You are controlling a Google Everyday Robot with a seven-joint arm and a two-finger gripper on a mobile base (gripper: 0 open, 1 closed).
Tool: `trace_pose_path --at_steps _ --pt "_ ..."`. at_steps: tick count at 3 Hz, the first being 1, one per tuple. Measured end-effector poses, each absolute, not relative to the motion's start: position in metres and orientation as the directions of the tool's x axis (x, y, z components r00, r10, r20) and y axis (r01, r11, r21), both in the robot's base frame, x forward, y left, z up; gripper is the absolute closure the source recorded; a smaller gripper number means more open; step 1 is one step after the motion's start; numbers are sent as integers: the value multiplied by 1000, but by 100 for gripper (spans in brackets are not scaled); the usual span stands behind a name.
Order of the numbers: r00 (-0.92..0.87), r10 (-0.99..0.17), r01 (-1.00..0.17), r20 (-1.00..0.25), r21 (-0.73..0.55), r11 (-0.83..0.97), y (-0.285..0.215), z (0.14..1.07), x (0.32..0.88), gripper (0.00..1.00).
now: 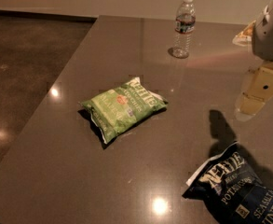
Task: Pick green jalapeno chip bag
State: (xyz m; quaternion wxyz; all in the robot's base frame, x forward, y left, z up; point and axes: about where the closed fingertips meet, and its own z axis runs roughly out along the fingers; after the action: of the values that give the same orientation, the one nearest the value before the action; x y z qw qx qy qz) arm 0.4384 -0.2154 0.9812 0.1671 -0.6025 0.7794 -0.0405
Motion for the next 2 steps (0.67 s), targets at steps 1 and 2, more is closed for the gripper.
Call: trace_pose_path --at_steps 1,2 --pt "-218 -953 -926 -212 -265 271 -215 981 438 0" --pt "-224 -944 -927 -242 -247 283 -200 973 452 0"
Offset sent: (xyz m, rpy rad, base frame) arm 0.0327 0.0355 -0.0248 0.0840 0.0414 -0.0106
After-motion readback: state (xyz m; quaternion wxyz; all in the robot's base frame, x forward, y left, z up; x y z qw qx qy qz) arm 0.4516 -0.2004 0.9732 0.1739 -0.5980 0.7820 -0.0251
